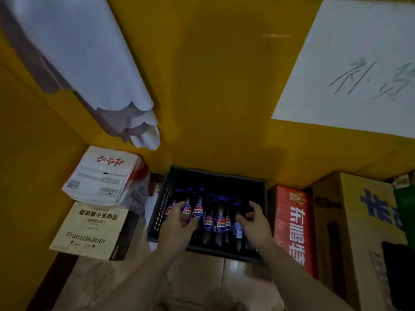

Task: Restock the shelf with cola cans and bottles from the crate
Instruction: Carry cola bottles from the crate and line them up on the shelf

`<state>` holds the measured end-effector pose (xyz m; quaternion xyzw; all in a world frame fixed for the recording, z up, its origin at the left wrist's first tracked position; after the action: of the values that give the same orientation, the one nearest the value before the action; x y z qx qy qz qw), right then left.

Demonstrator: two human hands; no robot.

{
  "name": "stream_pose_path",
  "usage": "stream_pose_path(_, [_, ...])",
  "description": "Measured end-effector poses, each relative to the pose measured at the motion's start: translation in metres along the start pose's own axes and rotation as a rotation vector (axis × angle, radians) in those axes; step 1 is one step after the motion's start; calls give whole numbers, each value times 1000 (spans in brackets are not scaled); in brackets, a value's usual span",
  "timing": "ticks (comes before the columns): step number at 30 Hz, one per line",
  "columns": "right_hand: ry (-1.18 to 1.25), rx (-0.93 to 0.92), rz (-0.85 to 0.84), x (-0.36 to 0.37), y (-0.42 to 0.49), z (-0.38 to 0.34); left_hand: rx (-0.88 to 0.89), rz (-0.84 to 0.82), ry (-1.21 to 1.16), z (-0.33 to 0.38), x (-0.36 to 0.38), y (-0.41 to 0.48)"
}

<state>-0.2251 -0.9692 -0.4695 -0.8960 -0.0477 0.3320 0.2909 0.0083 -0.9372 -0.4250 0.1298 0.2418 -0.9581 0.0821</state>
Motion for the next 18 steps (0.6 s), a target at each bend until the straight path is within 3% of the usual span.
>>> stream_pose_path(9, [-158, 122, -79, 159, 155, 121, -13, -19, 150, -180, 54, 168])
stream_pose_path(18, [-326, 158, -126, 234, 242, 187, -62, -54, 438, -293, 115, 281])
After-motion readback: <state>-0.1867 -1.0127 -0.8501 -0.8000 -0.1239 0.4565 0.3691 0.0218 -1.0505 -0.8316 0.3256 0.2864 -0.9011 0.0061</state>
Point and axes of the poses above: each hand's wrist, its own y-axis towards the middle knuckle, its own x-axis out of the palm, z = x × y, the point moved 10 cm from there along y, towards the middle knuckle, and after that the axes turned 13 degrees about -y, right-handed, at the moved point
